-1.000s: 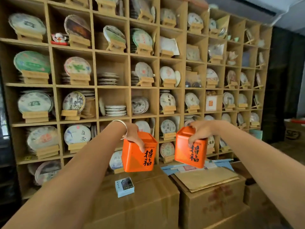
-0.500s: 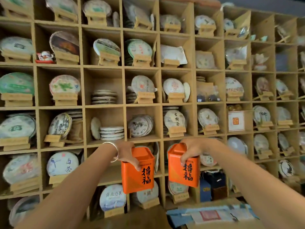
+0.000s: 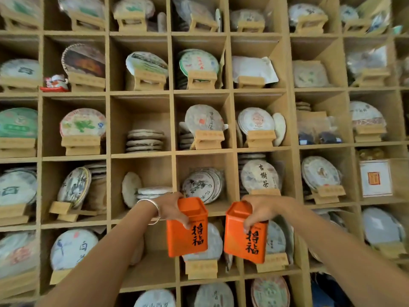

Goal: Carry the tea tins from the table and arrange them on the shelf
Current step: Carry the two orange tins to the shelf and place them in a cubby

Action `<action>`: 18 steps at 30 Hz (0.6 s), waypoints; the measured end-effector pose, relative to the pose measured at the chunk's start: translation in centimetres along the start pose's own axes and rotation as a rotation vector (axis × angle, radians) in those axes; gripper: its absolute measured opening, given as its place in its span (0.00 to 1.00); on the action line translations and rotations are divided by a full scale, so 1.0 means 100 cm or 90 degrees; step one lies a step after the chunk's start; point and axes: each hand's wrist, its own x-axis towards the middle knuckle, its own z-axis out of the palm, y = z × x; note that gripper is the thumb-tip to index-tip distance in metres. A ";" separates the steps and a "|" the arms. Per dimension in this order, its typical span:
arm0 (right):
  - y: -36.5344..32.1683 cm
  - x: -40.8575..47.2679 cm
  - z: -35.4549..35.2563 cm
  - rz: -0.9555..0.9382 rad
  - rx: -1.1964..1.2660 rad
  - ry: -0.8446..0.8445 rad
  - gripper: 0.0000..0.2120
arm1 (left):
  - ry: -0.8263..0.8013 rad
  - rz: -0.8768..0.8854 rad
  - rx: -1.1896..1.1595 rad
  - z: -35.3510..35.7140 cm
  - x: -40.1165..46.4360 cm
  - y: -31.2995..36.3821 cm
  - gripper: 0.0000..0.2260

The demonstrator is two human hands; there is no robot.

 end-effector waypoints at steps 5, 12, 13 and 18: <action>0.013 0.074 -0.035 -0.019 0.010 0.048 0.45 | 0.014 0.003 0.026 -0.037 0.098 -0.010 0.52; 0.024 0.149 -0.053 -0.049 0.039 0.042 0.42 | -0.006 0.001 0.019 -0.054 0.185 -0.017 0.50; 0.024 0.157 -0.053 -0.055 0.033 0.033 0.43 | -0.016 -0.007 0.029 -0.051 0.192 -0.019 0.50; 0.021 0.184 -0.055 -0.091 -0.015 -0.025 0.39 | -0.048 -0.060 0.053 -0.034 0.220 -0.030 0.49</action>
